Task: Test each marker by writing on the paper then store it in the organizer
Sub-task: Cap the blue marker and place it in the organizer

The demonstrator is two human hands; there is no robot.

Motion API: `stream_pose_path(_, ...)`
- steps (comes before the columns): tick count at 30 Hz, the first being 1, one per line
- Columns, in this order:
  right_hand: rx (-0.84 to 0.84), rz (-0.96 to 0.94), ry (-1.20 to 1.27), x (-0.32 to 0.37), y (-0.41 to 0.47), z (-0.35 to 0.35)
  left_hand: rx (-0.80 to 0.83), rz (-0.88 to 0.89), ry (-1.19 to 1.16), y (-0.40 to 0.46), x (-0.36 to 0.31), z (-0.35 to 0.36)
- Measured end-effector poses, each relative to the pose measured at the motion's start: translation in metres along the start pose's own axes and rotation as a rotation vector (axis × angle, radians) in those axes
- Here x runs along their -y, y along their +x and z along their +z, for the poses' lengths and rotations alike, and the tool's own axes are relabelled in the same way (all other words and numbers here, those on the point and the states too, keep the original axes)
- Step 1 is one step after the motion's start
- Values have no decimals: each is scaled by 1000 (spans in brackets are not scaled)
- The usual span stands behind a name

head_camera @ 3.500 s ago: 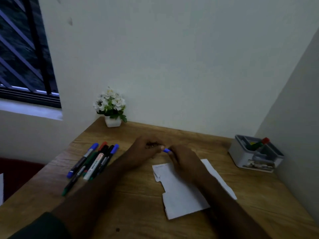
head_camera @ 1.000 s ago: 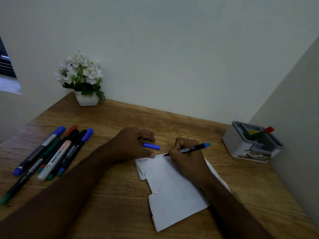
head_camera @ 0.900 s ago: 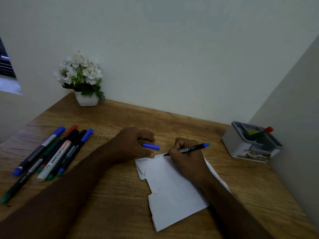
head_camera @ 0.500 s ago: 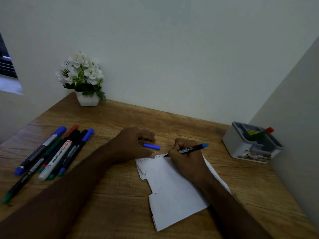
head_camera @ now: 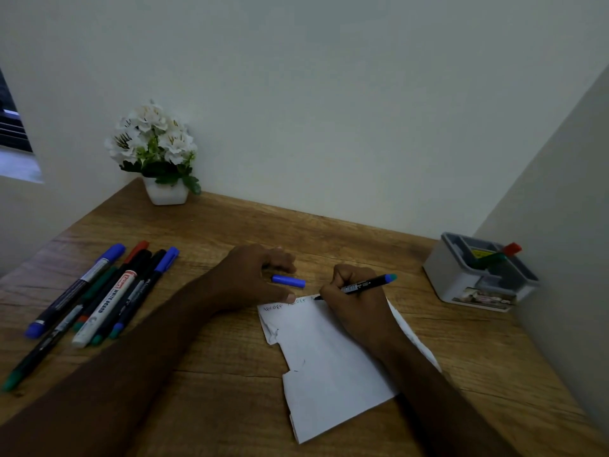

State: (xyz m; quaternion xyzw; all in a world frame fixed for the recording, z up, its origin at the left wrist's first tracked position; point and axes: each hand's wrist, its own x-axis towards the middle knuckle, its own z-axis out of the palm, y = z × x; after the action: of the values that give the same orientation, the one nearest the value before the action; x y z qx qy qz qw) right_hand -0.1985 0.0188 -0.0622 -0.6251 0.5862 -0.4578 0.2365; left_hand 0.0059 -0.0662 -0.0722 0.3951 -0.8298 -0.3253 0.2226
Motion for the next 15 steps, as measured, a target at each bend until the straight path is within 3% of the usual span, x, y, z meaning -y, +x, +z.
stream_pose_path(15,-10,-13,-18,-3,2,1,-16,11,-13,0,4,1)
